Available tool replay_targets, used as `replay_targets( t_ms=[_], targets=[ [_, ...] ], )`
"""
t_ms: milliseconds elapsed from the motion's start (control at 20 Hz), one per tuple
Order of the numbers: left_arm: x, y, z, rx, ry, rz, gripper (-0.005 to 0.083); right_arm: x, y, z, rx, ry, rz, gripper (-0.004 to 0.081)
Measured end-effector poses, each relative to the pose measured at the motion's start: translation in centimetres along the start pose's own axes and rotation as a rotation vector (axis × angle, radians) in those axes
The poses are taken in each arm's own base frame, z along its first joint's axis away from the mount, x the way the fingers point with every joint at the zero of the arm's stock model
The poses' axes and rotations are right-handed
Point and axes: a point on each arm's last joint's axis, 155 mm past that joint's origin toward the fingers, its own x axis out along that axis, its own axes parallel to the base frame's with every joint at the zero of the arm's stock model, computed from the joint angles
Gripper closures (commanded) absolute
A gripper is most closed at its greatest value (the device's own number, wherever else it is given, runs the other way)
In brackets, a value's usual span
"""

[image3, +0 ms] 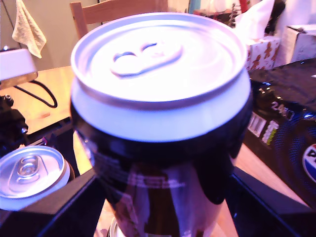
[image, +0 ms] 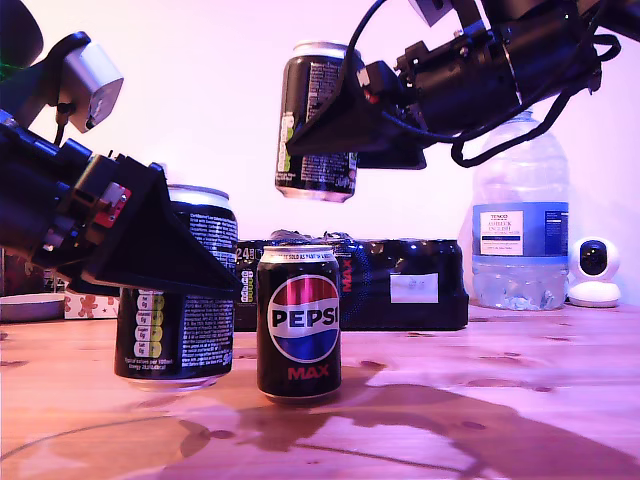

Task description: Stack up the Pepsi cans on top of each other

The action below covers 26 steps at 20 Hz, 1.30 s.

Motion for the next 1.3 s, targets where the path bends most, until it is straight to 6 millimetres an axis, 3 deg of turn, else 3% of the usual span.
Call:
replay_targets(
  t_ms=[250, 950, 1300],
  targets=[
    [-0.2, 0.8, 0.1, -0.009, -0.006, 0.020, 0.0419, 0.9, 0.0, -1.6, 0.018, 0.028, 0.010, 0.0309],
    [-0.4, 1.3, 0.2, -0.014, -0.012, 0.034, 0.0419, 2.2, 1.6, -2.9, 0.022, 0.064, 0.044, 0.0309],
    [-0.4, 1.3, 0.2, -0.014, -0.012, 0.033, 0.0419, 2.2, 1.3, -3.1, 0.000, 0.071, 0.024, 0.0309]
  ],
)
